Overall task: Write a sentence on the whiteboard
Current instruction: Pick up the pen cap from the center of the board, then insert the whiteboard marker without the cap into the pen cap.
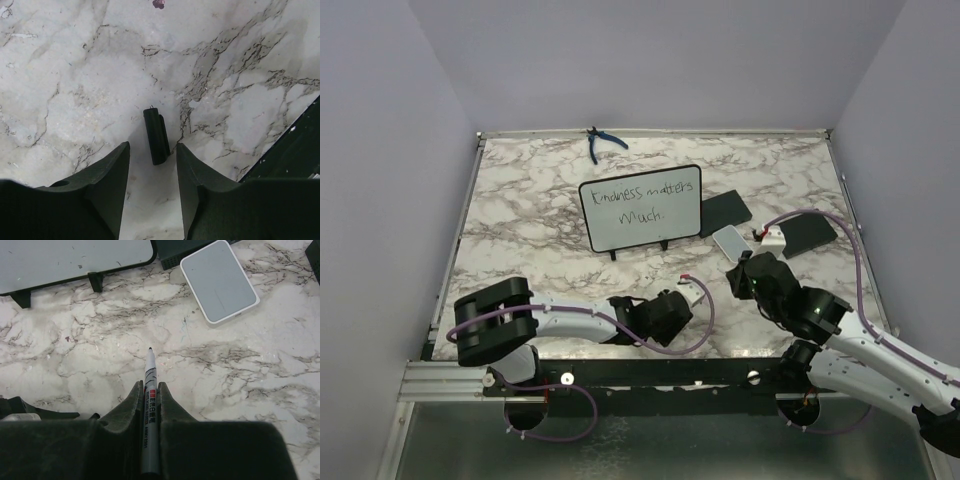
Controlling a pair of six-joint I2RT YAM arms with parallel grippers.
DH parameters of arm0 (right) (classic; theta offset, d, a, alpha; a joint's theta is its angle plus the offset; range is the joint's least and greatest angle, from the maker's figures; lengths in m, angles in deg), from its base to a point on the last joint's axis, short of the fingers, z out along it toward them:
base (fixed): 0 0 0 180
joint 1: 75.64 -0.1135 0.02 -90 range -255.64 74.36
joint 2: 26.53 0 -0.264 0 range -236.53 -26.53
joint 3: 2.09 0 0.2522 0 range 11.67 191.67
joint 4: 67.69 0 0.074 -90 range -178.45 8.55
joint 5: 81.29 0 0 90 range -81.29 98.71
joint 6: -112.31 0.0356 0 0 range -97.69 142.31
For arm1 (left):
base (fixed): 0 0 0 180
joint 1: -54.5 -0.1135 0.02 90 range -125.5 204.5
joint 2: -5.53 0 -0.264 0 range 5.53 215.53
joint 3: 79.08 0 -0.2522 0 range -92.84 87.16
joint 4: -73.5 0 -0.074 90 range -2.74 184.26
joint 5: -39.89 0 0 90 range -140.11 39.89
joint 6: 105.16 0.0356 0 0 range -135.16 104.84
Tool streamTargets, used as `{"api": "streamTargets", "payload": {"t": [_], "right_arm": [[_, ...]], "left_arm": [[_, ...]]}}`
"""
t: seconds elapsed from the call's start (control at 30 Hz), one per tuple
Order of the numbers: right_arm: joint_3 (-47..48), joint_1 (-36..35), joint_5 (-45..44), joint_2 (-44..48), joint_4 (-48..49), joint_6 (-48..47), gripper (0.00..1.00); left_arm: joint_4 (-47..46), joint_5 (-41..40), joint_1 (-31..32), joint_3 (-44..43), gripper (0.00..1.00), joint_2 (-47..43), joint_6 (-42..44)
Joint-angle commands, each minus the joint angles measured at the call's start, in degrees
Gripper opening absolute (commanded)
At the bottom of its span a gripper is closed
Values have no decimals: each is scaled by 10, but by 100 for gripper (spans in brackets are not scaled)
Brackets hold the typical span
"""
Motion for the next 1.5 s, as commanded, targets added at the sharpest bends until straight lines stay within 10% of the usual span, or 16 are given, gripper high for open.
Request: {"api": "streamTargets", "payload": {"t": [0.0, 0.6, 1.47], "right_arm": [[-10, 1, -5, 8, 4, 15, 0], [-11, 1, 36, 22, 5, 5, 0], [122, 1, 451, 16, -29, -65, 1]], "left_arm": [[17, -36, 4, -24, 43, 24, 20], [41, -62, 6, 0, 0, -9, 28], [143, 48, -52, 23, 0, -361, 255]]}}
